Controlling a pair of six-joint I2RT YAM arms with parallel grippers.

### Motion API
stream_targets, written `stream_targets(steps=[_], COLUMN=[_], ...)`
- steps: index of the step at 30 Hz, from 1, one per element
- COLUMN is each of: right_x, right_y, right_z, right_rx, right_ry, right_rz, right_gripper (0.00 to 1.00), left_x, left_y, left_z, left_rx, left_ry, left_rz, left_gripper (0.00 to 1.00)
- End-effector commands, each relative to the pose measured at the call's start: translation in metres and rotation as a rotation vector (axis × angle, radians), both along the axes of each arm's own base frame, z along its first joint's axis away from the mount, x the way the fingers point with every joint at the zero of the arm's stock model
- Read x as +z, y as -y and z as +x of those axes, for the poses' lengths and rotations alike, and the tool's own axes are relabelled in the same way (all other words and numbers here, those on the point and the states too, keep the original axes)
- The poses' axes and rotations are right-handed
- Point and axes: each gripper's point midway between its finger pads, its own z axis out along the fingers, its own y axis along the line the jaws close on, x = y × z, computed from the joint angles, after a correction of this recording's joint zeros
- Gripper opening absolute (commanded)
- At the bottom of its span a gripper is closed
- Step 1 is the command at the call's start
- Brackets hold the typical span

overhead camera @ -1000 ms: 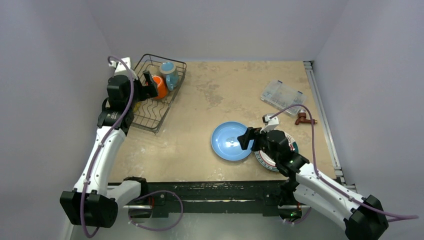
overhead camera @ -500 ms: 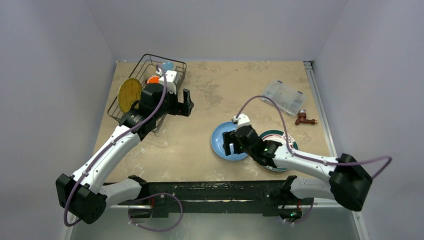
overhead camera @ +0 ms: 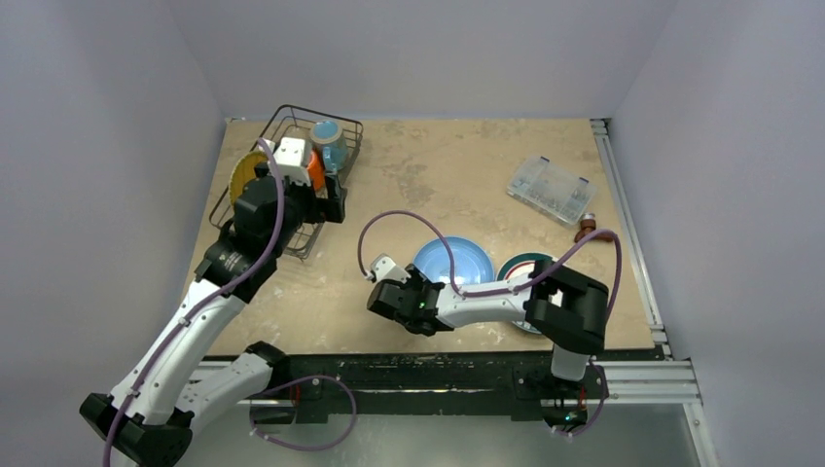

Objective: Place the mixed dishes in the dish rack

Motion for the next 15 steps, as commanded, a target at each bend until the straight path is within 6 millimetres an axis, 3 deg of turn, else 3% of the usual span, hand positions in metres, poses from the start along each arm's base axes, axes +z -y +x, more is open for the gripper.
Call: stream_targets(steps=[1, 5, 9, 12, 15], right_x=[0.01, 0.011, 0.026, 0.047, 0.074], right_y=[0.014, 0.014, 0.019, 0.022, 0.039], right_z=[0.011, 0.007, 0.005, 0.003, 0.013], right_rx=[-0.051, -0.071, -0.144, -0.199, -0.327], right_ry=[0.082, 0.073, 0.076, 0.086, 0.088], right_rz=[-0.064, -0.014, 0.087, 0.227, 0.396], right_gripper=[0.58, 0.58, 0.65, 0.8, 0.96], left_x=[-0.003, -0.007, -0.012, -0.013, -0.016], left_y=[-0.009, -0.007, -0.004, -0.003, -0.005], left_z=[0.006, 0.008, 0.011, 0.011, 0.013], left_rx=[0.052, 0.043, 0.042, 0.038, 0.051], left_ry=[0.017, 0.004, -0.016, -0.019, -0.024], left_rz=[0.039, 0.041, 0.047, 0.045, 0.051], left_gripper=[1.0, 1.0, 1.0, 1.0, 1.0])
